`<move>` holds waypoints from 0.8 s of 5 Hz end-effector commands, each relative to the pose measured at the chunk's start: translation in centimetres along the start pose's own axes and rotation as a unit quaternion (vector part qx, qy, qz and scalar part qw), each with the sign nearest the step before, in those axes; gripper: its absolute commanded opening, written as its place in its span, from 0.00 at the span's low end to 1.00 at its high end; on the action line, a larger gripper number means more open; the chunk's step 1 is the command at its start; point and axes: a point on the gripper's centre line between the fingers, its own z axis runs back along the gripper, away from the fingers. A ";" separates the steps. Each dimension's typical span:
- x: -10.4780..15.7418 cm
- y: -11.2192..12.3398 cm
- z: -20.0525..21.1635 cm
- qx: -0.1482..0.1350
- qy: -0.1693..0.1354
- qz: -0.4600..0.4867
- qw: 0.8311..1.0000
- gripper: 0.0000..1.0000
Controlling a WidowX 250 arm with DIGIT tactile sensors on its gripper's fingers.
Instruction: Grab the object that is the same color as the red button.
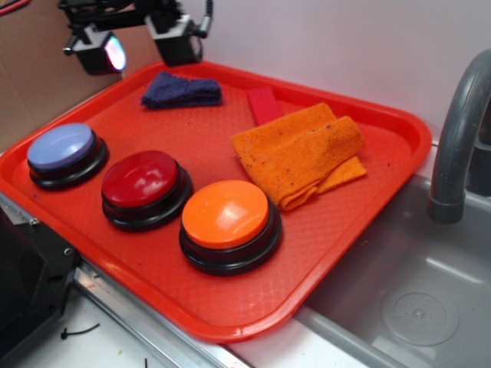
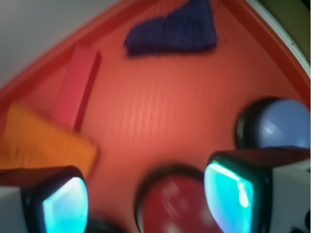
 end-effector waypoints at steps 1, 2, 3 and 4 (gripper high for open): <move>4.5 -3.2 -2.7 0.000 -0.051 0.083 0.995 1.00; 5.9 -3.8 -4.1 -0.010 -0.046 0.088 0.995 1.00; 6.6 -4.1 -6.4 -0.009 -0.035 0.086 0.996 1.00; 6.8 -4.5 -8.2 0.005 -0.031 0.069 0.997 1.00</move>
